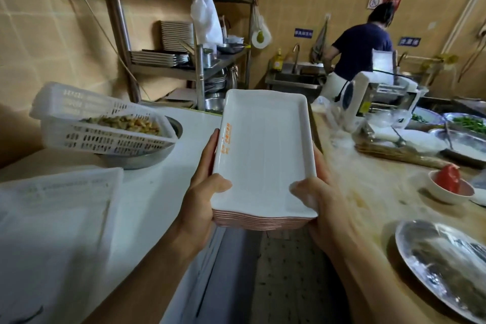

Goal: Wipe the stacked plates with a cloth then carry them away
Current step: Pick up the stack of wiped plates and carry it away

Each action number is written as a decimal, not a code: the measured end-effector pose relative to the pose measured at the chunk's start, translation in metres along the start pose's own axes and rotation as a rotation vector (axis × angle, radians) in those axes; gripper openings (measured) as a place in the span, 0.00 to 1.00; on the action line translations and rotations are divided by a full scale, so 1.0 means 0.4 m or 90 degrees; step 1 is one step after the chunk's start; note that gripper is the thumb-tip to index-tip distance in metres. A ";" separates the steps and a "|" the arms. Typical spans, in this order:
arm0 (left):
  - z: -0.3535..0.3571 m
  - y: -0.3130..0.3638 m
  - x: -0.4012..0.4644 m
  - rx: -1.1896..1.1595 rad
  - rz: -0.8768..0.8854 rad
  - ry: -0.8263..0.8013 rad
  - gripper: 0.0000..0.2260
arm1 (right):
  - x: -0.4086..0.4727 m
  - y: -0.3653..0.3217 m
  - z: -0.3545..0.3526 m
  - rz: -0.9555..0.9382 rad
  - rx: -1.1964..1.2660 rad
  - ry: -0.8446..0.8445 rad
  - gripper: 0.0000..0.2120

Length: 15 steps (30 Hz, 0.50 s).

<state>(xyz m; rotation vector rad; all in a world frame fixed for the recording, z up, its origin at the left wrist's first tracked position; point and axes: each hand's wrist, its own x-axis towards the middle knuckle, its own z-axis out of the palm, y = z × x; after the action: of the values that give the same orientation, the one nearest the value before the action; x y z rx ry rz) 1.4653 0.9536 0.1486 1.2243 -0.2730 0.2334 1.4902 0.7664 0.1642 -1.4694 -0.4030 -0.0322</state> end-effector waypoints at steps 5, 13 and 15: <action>-0.040 -0.107 0.246 -0.015 -0.002 -0.023 0.35 | 0.240 0.098 -0.057 0.014 -0.002 0.019 0.38; -0.081 -0.202 0.668 -0.021 -0.018 -0.051 0.34 | 0.647 0.170 -0.128 0.017 0.013 0.020 0.41; -0.087 -0.228 0.759 -0.015 -0.025 -0.047 0.33 | 0.736 0.192 -0.154 0.027 0.033 0.022 0.40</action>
<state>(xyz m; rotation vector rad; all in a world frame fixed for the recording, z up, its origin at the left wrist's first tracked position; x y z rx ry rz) 1.7839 0.9659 0.1565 1.2145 -0.3144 0.1512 1.8002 0.7810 0.1713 -1.4248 -0.3422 -0.0125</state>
